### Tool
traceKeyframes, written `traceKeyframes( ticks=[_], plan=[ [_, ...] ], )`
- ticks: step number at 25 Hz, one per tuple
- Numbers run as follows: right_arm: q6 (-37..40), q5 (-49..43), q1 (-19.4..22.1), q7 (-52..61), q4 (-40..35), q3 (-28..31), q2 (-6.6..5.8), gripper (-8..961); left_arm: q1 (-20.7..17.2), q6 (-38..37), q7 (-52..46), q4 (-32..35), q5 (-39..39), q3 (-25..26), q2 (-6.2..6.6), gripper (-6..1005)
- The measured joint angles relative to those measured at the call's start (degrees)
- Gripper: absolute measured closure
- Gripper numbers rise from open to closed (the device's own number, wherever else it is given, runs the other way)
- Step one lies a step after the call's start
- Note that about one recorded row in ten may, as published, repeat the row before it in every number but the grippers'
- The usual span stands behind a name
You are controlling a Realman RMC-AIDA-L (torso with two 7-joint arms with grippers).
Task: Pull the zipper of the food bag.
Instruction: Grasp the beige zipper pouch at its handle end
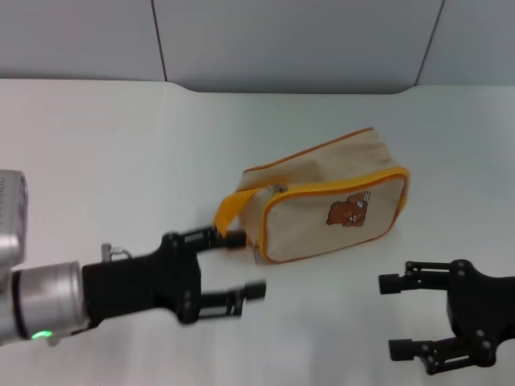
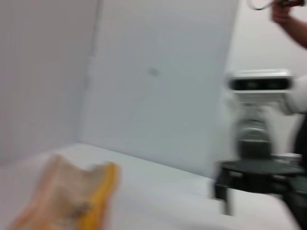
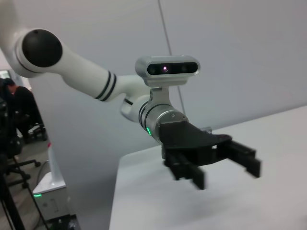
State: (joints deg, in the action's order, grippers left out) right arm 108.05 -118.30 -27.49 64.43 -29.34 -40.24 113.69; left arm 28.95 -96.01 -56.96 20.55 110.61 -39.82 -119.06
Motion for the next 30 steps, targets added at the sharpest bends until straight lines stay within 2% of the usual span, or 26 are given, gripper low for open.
traceKeyframes(
  ticks=[1,3,4,8,10,13,14,16,18,19,24,29,30],
  plan=[
    [-0.33,0.00,0.58,0.00,-0.02,0.58,-0.33,129,0.38,2.78,2.66,-2.22,-2.21,0.07,-0.05,190],
    [-0.39,0.00,0.82,0.00,-0.02,1.01,-0.43,129,0.38,2.78,2.66,-2.22,-2.21,0.07,-0.05,189],
    [-0.43,0.00,1.40,0.00,-0.04,2.02,-0.67,129,1.47,10.35,11.30,-8.38,-9.32,0.10,-0.14,189],
    [-0.26,0.00,2.08,0.00,-0.11,2.89,-0.97,130,1.96,12.73,14.64,-10.84,-11.80,0.09,-0.17,194],
    [-0.26,0.00,2.36,0.00,-0.11,2.95,-1.03,130,4.22,18.74,22.59,-17.17,-16.49,0.09,-0.25,200],
    [-0.38,0.00,2.63,0.00,-0.11,2.97,-1.04,130,5.14,20.14,23.64,-18.67,-16.64,0.09,-0.25,208],
    [-0.39,0.00,2.66,0.00,-0.11,2.98,-1.04,130,7.38,22.84,25.39,-21.65,-16.52,0.10,-0.24,210],
    [-0.39,0.00,2.67,0.00,-0.11,2.98,-1.04,131,8.52,24.27,26.91,-23.83,-16.70,0.60,-0.23,216],
    [-0.39,0.02,2.68,-0.01,-0.11,2.98,-1.04,131,8.69,24.46,27.21,-24.19,-16.70,1.01,-0.23,221],
    [-0.39,0.06,2.69,-0.01,-0.11,2.98,-1.04,131,9.10,25.52,28.15,-25.42,-16.53,3.45,-0.22,223],
    [-0.39,0.26,2.71,-0.02,-0.11,2.97,-1.02,131,9.56,28.46,28.43,-26.82,-16.31,7.47,-0.20,237],
    [-0.38,0.36,2.71,-0.01,-0.11,2.97,-1.02,132,10.11,29.13,28.41,-28.32,-16.33,8.65,-0.21,250],
    [-0.38,0.36,2.71,-0.01,-0.11,2.97,-1.02,132,10.11,29.13,28.41,-28.32,-16.33,8.65,-0.21,299]
  ],
)
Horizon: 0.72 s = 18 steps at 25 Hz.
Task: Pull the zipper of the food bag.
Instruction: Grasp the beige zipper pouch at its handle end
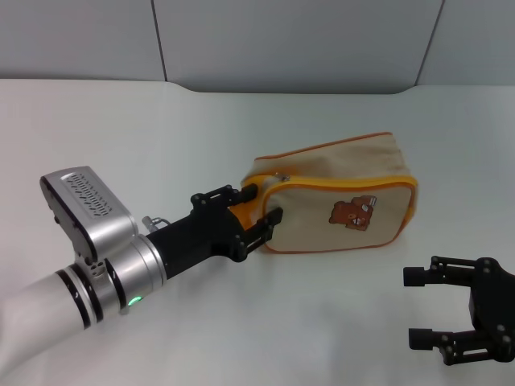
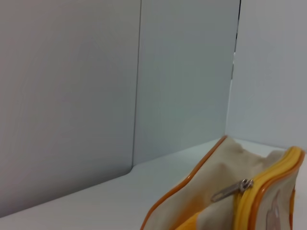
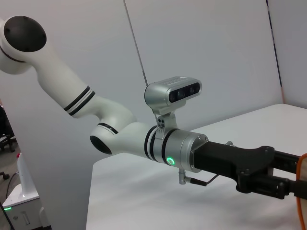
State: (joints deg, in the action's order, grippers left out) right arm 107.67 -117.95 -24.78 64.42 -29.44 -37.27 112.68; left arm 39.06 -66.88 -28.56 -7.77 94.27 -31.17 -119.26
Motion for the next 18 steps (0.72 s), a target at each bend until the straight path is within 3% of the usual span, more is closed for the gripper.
traceKeyframes(
  ticks=[4,11,18],
  plan=[
    [0.10,0.04,0.00,0.00,0.00,0.03,0.00,133,1.10,-0.02,-0.13,-0.44,1.94,0.33,-0.01,496],
    [0.57,0.12,0.00,0.01,0.00,1.24,0.00,133,1.38,-0.53,-0.56,-0.49,2.39,0.27,-0.01,729],
    [1.65,0.45,-0.69,-0.13,-0.09,5.24,0.44,134,0.56,-3.63,-1.59,0.72,3.59,-0.43,0.06,858]
  ],
)
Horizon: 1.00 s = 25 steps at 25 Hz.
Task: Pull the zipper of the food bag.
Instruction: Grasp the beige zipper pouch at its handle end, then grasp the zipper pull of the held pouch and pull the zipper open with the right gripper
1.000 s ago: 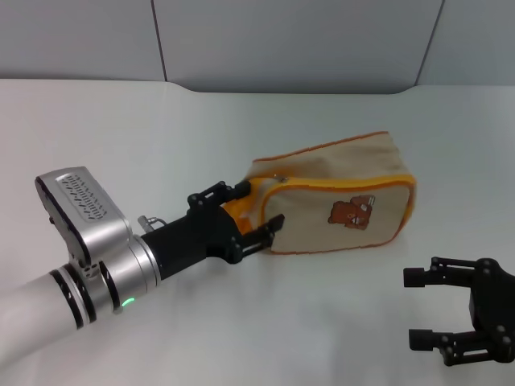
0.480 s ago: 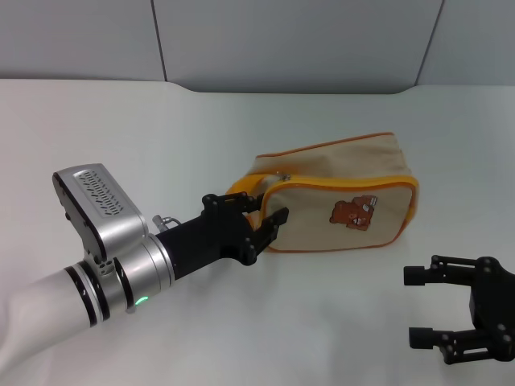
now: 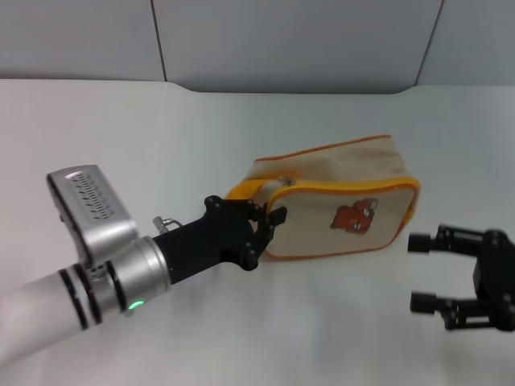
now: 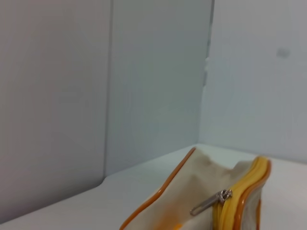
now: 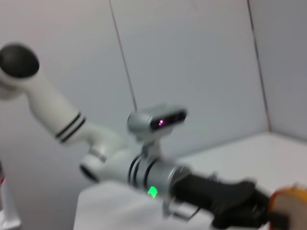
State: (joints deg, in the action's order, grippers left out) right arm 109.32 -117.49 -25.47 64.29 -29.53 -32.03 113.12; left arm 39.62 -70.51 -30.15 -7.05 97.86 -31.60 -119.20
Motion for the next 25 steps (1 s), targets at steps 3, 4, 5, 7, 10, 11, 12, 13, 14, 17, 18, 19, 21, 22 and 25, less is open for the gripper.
traceKeyframes(
  ticks=[3,4,5,7,10,11,12,13,14,17,18,19,21,22,25],
  plan=[
    [1.22,1.51,-0.80,-0.98,-0.45,3.76,0.66,134,-2.33,-5.19,-4.86,4.88,4.01,-0.04,0.25,913],
    [1.40,2.86,-0.99,-1.63,-0.55,4.80,0.97,134,-3.56,-7.68,-7.55,7.64,5.85,-0.04,0.31,918],
    [1.41,4.82,-1.03,-2.70,-0.64,5.41,1.35,134,-4.43,-9.36,-9.26,9.59,6.96,-0.04,0.38,922],
    [1.22,8.64,-1.08,-5.80,-0.69,5.71,2.27,135,-6.66,-13.53,-13.51,14.54,9.47,-0.03,0.57,927],
    [0.78,11.89,-1.67,-11.86,-1.55,5.52,4.40,135,-9.07,-17.77,-18.75,20.64,12.47,-0.08,1.03,928],
    [0.09,12.28,-2.54,-16.25,-2.41,5.44,5.88,135,-9.72,-19.84,-21.19,22.95,14.32,-0.10,1.80,929],
    [0.09,12.28,-2.54,-16.25,-2.41,5.44,5.88,135,-9.72,-19.84,-21.19,22.95,14.32,-0.10,1.80,929],
    [-0.45,12.31,-3.05,-17.95,-2.20,5.34,6.16,135,-9.80,-20.94,-22.30,23.86,15.32,-0.10,2.48,929],
    [-1.09,12.34,-3.57,-19.94,-1.69,5.24,6.35,135,-9.67,-21.87,-23.10,24.17,16.21,-0.14,3.23,929],
    [-3.71,12.38,-5.64,-28.29,2.20,5.14,6.40,136,-9.12,-24.05,-24.16,24.79,16.98,-0.18,4.43,930],
    [-4.72,12.34,-6.19,-30.96,3.36,5.10,6.41,136,-8.92,-24.79,-24.39,25.22,17.01,-0.19,4.61,930],
    [-6.01,12.28,-6.85,-33.82,4.65,4.92,6.41,136,-8.71,-25.28,-24.51,25.65,17.01,-0.20,4.64,930],
    [-9.84,12.19,-8.36,-41.20,7.44,3.11,6.45,136,-7.82,-25.74,-24.71,26.47,17.03,-0.27,4.39,929],
    [-9.84,12.19,-8.36,-41.20,7.44,3.11,6.45,136,-7.82,-25.74,-24.71,26.47,17.03,-0.27,4.39,929],
    [-12.92,12.36,-9.81,-47.41,9.90,0.91,6.56,136,-7.15,-25.51,-24.84,26.73,17.06,-0.30,3.81,930]
  ],
)
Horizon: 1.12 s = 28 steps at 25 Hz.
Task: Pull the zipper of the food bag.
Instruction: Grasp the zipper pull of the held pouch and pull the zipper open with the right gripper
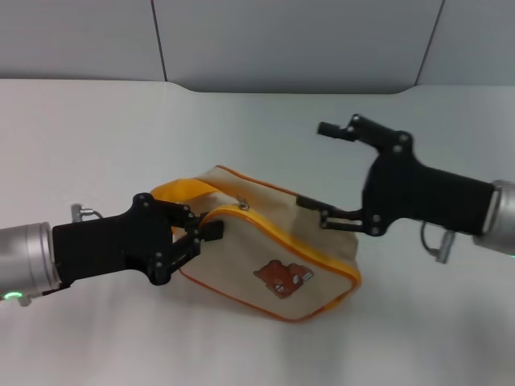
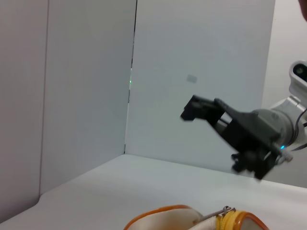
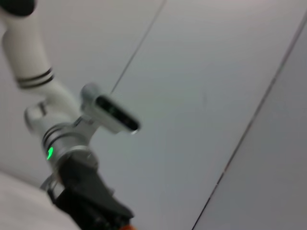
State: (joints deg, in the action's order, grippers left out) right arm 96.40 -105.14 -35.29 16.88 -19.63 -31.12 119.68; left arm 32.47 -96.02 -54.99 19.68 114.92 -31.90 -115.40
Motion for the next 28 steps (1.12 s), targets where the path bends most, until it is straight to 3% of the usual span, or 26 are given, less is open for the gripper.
traceKeyframes(
  ticks=[5,11,14,20,28],
  plan=[
    [-4.95,0.02,-2.51,-10.10,4.54,-2.30,0.07,137,0.51,0.84,-0.04,0.09,0.04,-0.01,-0.92,932],
    [-8.06,0.12,-3.95,-19.83,8.96,-2.59,0.20,245,0.52,0.86,-0.07,-0.03,0.04,-0.01,-1.07,935],
    [-8.40,0.13,-4.18,-20.47,9.28,-2.67,0.20,457,0.52,0.86,-0.08,-0.08,0.03,-0.01,-1.07,938],
    [-8.51,-0.19,-4.58,-22.03,10.03,-2.91,0.20,631,0.55,0.88,-0.11,0.09,0.03,0.00,-1.37,939],
    [-8.10,-0.14,-4.63,-22.97,10.32,-5.84,0.20,629,0.66,0.87,-0.61,0.22,-0.03,0.00,-1.26,939]
  ],
)
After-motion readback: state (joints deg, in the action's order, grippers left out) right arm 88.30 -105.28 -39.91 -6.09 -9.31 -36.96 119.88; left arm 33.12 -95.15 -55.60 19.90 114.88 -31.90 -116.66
